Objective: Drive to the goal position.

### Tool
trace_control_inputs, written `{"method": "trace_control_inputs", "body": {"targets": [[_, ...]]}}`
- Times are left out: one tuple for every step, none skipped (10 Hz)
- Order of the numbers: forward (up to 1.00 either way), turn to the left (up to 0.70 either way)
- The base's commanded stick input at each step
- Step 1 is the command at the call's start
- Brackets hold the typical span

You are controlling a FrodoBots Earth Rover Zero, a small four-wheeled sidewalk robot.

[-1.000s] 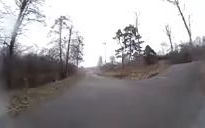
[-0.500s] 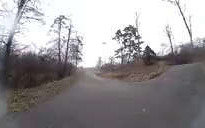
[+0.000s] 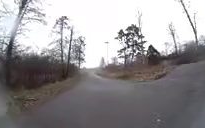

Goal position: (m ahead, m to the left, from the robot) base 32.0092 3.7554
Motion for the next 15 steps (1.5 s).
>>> {"method": "trace_control_inputs", "body": {"targets": [[0.7,0.0],[0.7,0.0],[0.7,0.0],[0.7,0.07],[0.7,0.31],[0.7,0.35],[0.7,0.03],[0.7,0.0],[0.7,0.0],[0.7,0.0],[0.7,0.0],[0.7,0.0],[0.7,0.0],[0.7,0.0],[0.7,0.0]]}}
